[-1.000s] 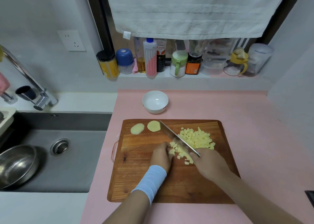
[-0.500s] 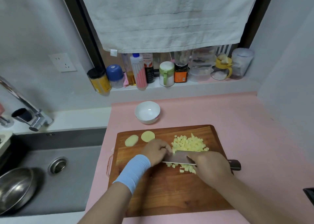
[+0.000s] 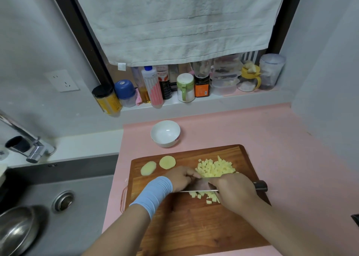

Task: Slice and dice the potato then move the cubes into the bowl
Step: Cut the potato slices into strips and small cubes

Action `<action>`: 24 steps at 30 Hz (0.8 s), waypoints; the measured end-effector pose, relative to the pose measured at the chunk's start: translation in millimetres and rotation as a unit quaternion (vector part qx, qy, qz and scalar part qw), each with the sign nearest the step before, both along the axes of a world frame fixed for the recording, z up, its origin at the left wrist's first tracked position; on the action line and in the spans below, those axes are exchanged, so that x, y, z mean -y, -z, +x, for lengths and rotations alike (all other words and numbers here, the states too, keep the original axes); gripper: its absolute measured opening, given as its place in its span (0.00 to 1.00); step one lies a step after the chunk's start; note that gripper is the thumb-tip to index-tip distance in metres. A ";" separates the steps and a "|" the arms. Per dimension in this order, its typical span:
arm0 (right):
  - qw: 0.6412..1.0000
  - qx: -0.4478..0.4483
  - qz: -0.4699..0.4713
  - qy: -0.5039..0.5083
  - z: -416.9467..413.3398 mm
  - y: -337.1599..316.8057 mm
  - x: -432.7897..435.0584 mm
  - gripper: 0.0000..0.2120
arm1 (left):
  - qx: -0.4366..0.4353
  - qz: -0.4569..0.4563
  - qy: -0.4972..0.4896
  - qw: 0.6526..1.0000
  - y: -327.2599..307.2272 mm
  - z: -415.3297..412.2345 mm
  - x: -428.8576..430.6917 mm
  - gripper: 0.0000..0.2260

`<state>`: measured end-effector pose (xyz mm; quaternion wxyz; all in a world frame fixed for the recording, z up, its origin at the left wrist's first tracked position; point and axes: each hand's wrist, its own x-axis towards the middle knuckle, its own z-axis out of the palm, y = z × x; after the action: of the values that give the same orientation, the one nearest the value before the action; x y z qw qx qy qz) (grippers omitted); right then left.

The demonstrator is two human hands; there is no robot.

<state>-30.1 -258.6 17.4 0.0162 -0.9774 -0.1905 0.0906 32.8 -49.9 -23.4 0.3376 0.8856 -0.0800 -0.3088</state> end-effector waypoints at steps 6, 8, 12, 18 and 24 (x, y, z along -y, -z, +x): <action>1.000 -0.006 -0.014 -0.010 16.9 1.6 -13.0 0.14 | 0.071 -0.052 -0.143 0.986 -2.7 28.2 -24.3 0.24; 1.000 -0.003 -0.009 -0.014 22.7 2.2 -14.8 0.15 | 0.090 -0.058 -0.196 0.975 -4.3 42.3 -41.4 0.24; 0.999 -0.019 0.025 0.010 33.7 3.9 -14.9 0.16 | 0.105 0.031 -0.240 0.965 1.4 66.7 -77.1 0.24; 0.972 -0.107 0.144 0.154 45.8 6.7 -6.8 0.08 | 0.098 0.076 -0.121 0.985 20.1 70.1 -82.7 0.22; 0.935 -0.132 0.221 0.246 50.4 8.8 -9.4 0.15 | 0.126 0.194 -0.015 0.973 43.6 62.8 -70.6 0.29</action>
<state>20.3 -249.2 8.6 0.2788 -0.9446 0.0441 0.1675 95.6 20.7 -67.0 0.1512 0.9671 -0.0473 -0.1988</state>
